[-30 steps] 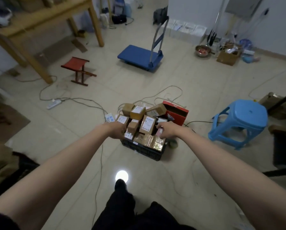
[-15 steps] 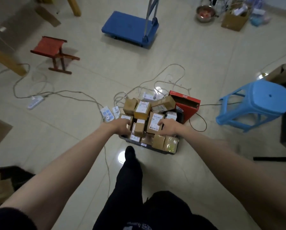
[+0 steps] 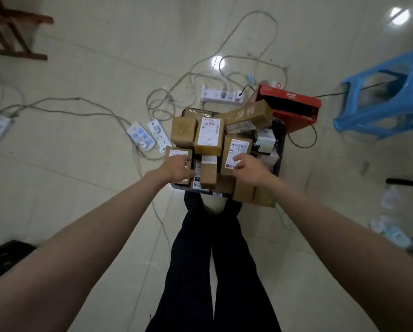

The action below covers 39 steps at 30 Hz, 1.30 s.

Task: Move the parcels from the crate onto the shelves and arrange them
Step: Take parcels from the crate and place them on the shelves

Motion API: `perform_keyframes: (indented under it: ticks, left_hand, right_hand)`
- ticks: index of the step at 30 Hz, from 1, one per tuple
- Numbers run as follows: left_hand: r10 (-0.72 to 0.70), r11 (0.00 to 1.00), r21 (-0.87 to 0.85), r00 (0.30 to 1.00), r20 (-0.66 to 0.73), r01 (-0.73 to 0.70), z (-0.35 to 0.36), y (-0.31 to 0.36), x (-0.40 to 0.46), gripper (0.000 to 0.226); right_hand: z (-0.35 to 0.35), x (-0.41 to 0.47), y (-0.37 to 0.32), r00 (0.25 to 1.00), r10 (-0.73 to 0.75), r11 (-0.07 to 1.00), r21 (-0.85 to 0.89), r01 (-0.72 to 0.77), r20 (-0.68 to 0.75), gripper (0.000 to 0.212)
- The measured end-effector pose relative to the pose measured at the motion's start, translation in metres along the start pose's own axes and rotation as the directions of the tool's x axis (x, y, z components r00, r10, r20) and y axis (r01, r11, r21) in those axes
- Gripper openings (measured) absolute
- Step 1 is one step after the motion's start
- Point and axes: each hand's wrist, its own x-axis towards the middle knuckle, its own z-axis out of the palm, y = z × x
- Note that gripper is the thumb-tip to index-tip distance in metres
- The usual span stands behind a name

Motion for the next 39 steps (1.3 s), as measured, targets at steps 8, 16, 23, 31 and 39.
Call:
perform_keyframes:
  ticks: [8,16,23,31,39]
  left_hand:
    - [-0.084,0.94,-0.338,0.994,-0.074,0.054,0.02,-0.019,0.113,0.058]
    - [-0.075,0.868,-0.496,0.995,-0.07,0.03,0.036,-0.01,0.145,0.049]
    - [-0.082,0.839,-0.544,0.991,-0.11,0.009,0.037,0.003,0.12,0.06]
    - [-0.055,0.845,-0.531,0.978,-0.203,-0.062,0.028,0.029,0.034,0.037]
    - [0.151,0.895,-0.399,0.977,-0.149,-0.199,0.019,0.092,-0.045,0.027]
  right_hand:
    - [0.025,0.119,0.005,0.997,0.051,0.975,0.219,-0.036,-0.066,0.047]
    - [0.037,0.161,0.013,1.0,0.004,0.93,0.366,-0.009,0.013,0.068]
    - [0.026,0.136,0.021,0.997,-0.07,0.902,0.429,0.055,0.018,0.064]
    - [0.01,0.06,0.031,0.994,-0.104,0.887,0.45,0.106,-0.029,0.066]
    - [-0.016,-0.051,0.071,0.98,0.099,0.77,0.638,0.033,-0.17,0.034]
